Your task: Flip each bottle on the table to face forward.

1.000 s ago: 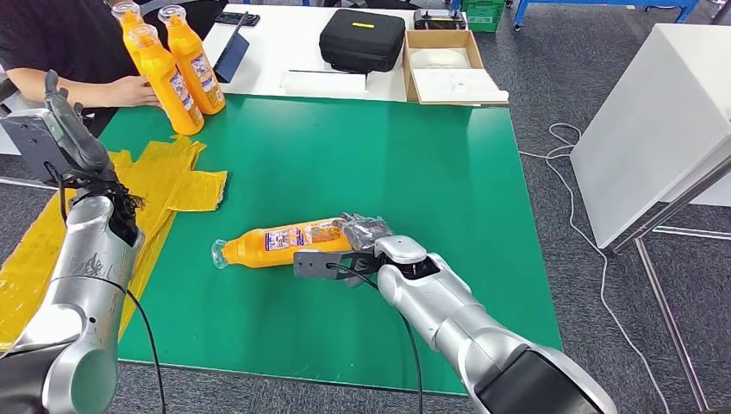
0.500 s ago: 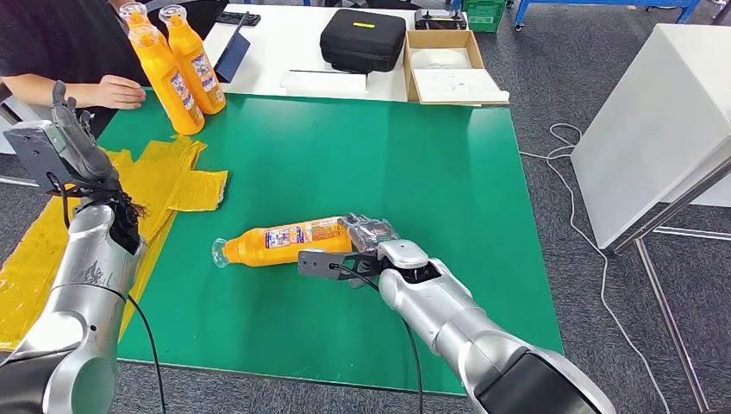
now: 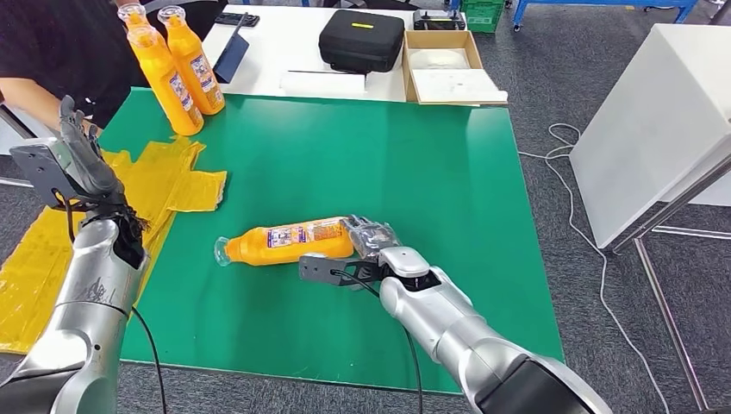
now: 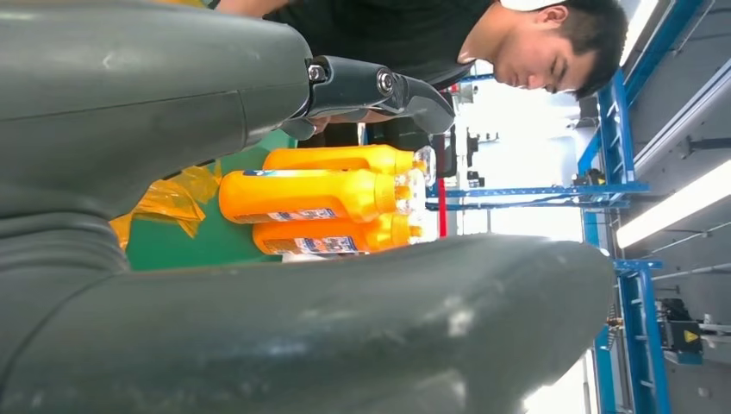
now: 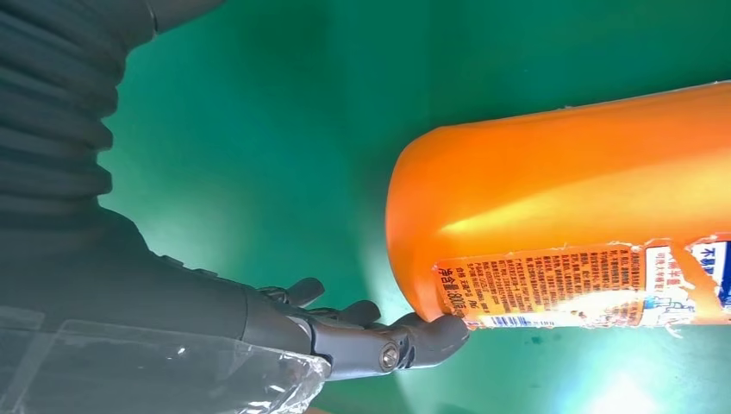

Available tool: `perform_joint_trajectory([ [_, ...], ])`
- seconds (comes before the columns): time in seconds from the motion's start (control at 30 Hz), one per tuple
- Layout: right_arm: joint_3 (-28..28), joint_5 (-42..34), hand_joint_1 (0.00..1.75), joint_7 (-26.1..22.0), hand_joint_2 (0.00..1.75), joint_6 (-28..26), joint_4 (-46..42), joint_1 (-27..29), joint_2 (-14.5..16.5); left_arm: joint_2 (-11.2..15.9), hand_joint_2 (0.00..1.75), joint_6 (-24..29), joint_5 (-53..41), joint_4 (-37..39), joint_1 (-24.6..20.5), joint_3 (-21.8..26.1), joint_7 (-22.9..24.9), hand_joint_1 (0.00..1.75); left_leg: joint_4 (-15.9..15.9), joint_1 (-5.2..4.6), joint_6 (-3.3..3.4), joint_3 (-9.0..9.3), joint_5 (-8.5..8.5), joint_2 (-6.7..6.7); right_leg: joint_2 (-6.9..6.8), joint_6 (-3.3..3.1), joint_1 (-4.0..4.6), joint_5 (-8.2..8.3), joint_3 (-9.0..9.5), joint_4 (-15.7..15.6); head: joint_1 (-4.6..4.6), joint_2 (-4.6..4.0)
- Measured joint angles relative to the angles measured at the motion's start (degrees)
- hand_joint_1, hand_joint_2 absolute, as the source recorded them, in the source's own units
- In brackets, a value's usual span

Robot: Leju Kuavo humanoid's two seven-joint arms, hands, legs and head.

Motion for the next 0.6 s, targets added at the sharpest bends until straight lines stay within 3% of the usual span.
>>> perform_joint_trajectory([
  [0.2, 0.0, 0.7, 0.00, 0.0, 1.75, -0.4, -0.6, 0.2, 0.0, 0.4, 0.00, 0.0, 1.2, -2.1, 1.7, -0.4, 0.9, 0.00, 0.0, 0.01, 0.00, 0.00, 0.00, -0.01, 0.00, 0.00, 0.01, 0.00, -0.01, 0.0, 0.00, 0.00],
  [0.6, 0.0, 0.3, 0.00, 0.2, 1.75, -0.7, -1.5, 0.3, -0.7, 0.9, 0.00, -1.0, 2.0, -1.9, 1.0, -2.2, 0.8, 0.00, 0.0, 0.00, 0.00, 0.00, 0.00, -0.03, 0.00, 0.00, 0.00, 0.00, 0.00, 0.0, 0.01, 0.00],
])
